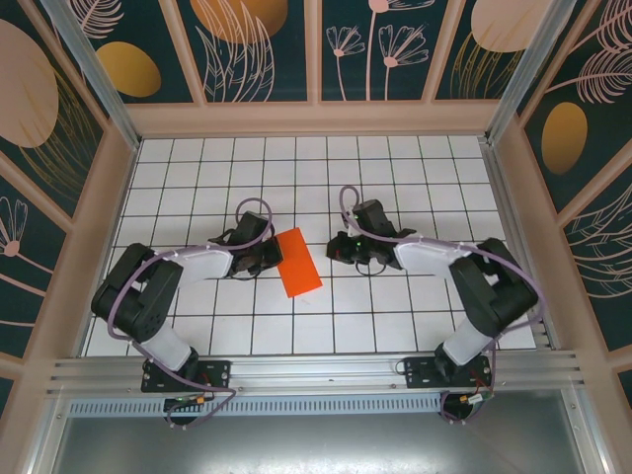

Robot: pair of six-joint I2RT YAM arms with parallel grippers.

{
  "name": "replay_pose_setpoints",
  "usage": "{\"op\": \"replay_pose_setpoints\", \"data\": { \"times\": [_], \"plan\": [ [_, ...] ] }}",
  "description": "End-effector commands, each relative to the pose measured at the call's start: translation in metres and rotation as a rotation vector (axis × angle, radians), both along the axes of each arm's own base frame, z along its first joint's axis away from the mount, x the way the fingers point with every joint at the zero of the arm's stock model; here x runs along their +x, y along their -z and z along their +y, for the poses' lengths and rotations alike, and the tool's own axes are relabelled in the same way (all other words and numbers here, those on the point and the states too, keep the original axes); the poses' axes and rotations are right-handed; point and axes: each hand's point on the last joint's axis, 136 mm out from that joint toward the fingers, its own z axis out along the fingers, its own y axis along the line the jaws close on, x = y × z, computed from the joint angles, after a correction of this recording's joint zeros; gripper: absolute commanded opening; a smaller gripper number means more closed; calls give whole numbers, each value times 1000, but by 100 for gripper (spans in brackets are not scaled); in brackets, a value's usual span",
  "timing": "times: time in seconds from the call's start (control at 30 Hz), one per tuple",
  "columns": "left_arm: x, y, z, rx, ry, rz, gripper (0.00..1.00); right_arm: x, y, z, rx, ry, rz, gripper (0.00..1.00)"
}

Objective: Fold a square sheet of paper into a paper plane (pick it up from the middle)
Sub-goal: First fold in half a square sheet of paper at the center of the table.

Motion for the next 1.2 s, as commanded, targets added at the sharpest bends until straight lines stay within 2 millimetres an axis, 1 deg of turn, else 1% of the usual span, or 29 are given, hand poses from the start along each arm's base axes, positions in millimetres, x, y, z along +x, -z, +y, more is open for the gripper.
{"op": "replay_pose_setpoints", "data": {
  "times": [0.0,0.07,0.13,0.17,0.23,0.33,0.47,0.5,0.53,0.63,0.73,0.8,0.97,1.17],
  "plan": [
    [5,-31,-15,-70,86,-82,0,8,-10,27,62,-43,-13,0],
    [13,-56,-26,-122,123,-152,0,8,-5,34,65,-55,-3,0],
    [20,-74,-33,-152,145,-203,1,10,1,36,63,-57,11,0],
    [24,-80,-36,-162,151,-219,4,10,3,38,66,-61,17,0],
    [30,-84,-42,-180,164,-236,6,12,6,43,74,-70,26,0],
    [37,-78,-55,-217,188,-215,7,14,13,49,77,-81,44,0],
    [47,-64,-64,-223,196,-190,4,19,19,54,77,-85,57,0],
    [49,-66,-66,-230,200,-192,3,20,19,56,79,-87,58,0],
    [49,-56,-68,-229,203,-171,1,20,21,57,78,-89,60,0],
    [51,-44,-73,-233,211,-142,0,21,26,58,71,-90,73,0],
    [54,-35,-75,-229,208,-123,0,21,31,59,67,-92,83,0],
    [56,-28,-72,-210,197,-114,0,20,33,59,67,-95,87,0],
    [53,-8,-69,-181,187,-74,0,19,36,60,55,-100,97,0],
    [50,0,-67,-183,176,-58,0,17,45,58,34,-100,118,0]
  ]
}}
